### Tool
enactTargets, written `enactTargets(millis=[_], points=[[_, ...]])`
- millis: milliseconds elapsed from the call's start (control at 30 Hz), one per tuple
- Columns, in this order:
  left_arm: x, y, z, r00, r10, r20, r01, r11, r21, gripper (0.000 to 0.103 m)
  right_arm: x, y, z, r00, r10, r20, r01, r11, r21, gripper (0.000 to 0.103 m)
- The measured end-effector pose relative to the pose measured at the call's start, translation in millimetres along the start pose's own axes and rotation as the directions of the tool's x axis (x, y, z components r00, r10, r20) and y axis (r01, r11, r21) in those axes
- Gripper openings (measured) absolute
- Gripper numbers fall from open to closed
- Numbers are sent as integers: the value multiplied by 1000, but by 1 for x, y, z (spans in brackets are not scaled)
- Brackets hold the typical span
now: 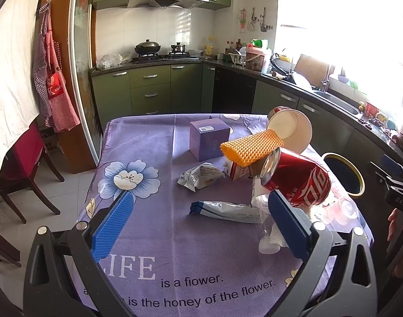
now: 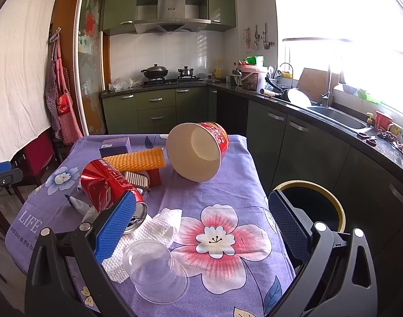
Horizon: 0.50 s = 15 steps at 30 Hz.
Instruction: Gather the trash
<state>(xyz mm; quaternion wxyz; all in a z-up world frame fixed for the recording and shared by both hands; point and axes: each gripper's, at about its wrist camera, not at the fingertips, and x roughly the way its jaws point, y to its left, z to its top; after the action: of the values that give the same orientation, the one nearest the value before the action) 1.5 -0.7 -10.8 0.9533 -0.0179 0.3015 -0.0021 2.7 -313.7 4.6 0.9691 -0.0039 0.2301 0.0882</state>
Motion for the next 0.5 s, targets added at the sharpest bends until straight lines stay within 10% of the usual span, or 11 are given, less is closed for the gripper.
enactTargets(millis=[500], points=[[1, 0, 0, 1000, -1, -3, 1, 1000, 1, 97, 1, -1, 0, 1000, 2, -1, -2, 1000, 1, 99]])
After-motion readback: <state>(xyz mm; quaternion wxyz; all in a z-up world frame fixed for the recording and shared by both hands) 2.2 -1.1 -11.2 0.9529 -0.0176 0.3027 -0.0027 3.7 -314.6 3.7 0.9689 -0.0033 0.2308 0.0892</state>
